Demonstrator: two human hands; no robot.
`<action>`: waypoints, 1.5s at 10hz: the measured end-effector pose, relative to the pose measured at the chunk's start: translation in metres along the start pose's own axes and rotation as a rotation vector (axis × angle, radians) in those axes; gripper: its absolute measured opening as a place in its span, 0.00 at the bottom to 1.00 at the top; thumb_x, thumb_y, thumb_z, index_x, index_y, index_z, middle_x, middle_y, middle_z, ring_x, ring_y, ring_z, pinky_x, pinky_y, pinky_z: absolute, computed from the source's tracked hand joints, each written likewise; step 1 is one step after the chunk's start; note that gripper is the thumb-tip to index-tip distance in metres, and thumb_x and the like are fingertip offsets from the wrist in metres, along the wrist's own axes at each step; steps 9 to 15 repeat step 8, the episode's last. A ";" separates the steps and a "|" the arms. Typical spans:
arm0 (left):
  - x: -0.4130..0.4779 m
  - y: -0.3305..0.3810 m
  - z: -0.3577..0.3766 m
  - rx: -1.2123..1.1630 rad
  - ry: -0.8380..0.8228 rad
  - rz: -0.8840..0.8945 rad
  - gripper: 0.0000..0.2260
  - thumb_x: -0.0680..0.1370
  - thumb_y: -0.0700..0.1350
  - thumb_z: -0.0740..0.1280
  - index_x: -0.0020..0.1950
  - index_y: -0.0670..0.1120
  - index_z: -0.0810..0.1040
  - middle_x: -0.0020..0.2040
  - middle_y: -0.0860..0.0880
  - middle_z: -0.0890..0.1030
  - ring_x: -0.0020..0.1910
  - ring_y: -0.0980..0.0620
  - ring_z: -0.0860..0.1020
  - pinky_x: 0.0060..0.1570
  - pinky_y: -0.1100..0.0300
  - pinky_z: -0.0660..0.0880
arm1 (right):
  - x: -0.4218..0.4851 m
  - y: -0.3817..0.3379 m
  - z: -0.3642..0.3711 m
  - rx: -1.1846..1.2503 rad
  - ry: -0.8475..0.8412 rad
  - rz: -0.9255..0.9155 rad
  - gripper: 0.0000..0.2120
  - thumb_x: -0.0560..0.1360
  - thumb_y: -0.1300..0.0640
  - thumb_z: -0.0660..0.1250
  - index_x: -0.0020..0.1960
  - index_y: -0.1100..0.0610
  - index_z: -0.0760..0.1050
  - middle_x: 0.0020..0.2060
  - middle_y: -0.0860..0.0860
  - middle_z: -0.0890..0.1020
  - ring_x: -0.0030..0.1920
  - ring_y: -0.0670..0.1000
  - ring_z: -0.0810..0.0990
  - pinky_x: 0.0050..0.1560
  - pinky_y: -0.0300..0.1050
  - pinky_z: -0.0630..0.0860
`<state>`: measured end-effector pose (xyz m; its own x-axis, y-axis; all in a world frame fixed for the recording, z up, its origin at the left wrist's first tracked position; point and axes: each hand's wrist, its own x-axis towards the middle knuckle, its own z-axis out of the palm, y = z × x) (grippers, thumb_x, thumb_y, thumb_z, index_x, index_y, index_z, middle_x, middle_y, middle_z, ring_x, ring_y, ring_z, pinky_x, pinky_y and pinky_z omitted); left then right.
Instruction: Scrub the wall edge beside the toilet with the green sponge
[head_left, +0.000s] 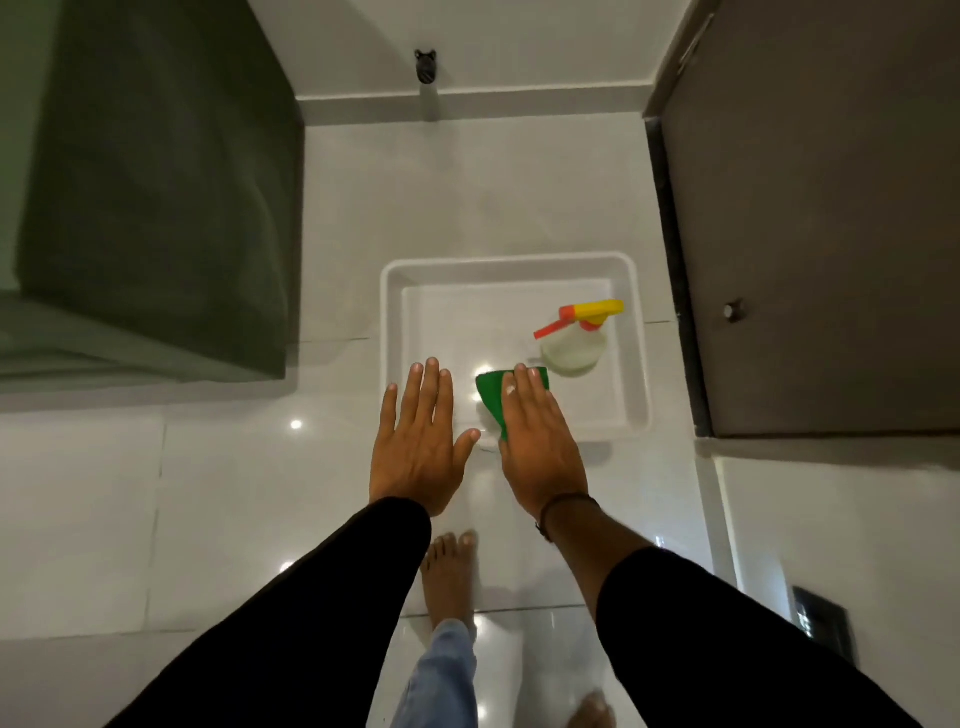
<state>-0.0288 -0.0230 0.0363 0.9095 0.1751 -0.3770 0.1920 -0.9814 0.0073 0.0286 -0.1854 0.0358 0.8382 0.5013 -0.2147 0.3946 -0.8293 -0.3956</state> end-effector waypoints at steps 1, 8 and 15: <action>0.030 -0.018 0.013 0.010 -0.014 0.007 0.38 0.88 0.65 0.45 0.90 0.41 0.46 0.91 0.41 0.45 0.90 0.41 0.43 0.89 0.40 0.45 | 0.045 -0.003 0.021 -0.031 -0.008 -0.016 0.30 0.84 0.66 0.59 0.82 0.66 0.52 0.82 0.63 0.55 0.83 0.63 0.52 0.82 0.58 0.56; 0.093 -0.050 0.062 -0.014 0.071 0.040 0.36 0.89 0.62 0.47 0.89 0.38 0.52 0.90 0.38 0.52 0.90 0.38 0.49 0.88 0.39 0.48 | 0.136 0.012 0.097 -0.203 -0.052 0.054 0.38 0.83 0.48 0.63 0.83 0.63 0.49 0.83 0.62 0.55 0.83 0.62 0.52 0.82 0.60 0.56; 0.093 -0.050 0.062 -0.014 0.071 0.040 0.36 0.89 0.62 0.47 0.89 0.38 0.52 0.90 0.38 0.52 0.90 0.38 0.49 0.88 0.39 0.48 | 0.136 0.012 0.097 -0.203 -0.052 0.054 0.38 0.83 0.48 0.63 0.83 0.63 0.49 0.83 0.62 0.55 0.83 0.62 0.52 0.82 0.60 0.56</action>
